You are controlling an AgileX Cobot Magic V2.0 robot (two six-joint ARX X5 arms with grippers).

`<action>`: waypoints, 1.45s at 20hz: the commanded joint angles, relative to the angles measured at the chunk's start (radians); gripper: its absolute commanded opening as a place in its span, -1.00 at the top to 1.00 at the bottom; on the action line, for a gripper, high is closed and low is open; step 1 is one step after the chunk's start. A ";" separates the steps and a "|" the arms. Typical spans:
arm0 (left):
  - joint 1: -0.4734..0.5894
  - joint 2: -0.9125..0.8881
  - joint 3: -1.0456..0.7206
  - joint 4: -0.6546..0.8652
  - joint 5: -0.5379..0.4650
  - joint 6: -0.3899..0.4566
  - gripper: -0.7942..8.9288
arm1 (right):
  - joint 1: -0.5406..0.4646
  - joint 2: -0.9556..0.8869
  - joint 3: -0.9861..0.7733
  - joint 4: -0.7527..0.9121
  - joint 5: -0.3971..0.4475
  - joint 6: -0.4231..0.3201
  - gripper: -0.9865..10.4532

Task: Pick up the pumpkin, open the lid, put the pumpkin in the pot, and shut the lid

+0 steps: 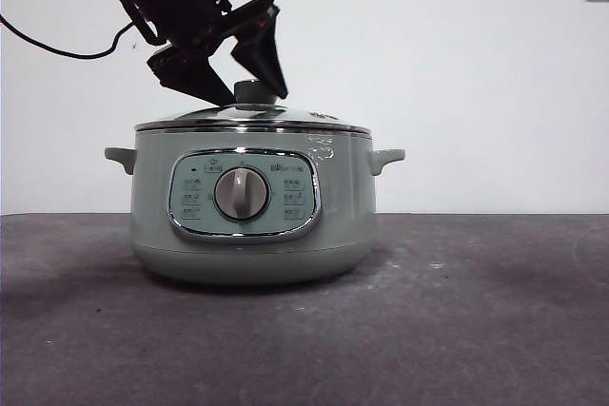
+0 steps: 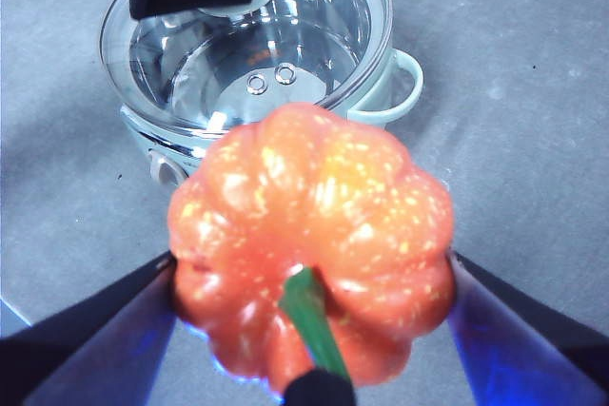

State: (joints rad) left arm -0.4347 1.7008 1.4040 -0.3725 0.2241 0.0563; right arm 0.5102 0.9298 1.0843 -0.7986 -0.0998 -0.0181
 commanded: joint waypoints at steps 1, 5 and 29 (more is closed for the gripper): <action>-0.003 0.009 -0.007 -0.019 0.014 -0.003 0.83 | 0.000 -0.001 0.000 0.006 0.005 0.009 0.85; -0.003 0.006 -0.007 -0.018 0.017 -0.004 0.86 | 0.000 0.000 0.000 0.006 0.005 0.009 0.85; 0.169 -0.539 0.253 -0.490 -0.025 0.080 0.86 | 0.018 0.443 0.170 0.303 -0.006 -0.007 0.85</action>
State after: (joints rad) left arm -0.2668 1.1679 1.6424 -0.9020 0.1932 0.1181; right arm 0.5228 1.3540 1.2377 -0.5076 -0.1043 -0.0196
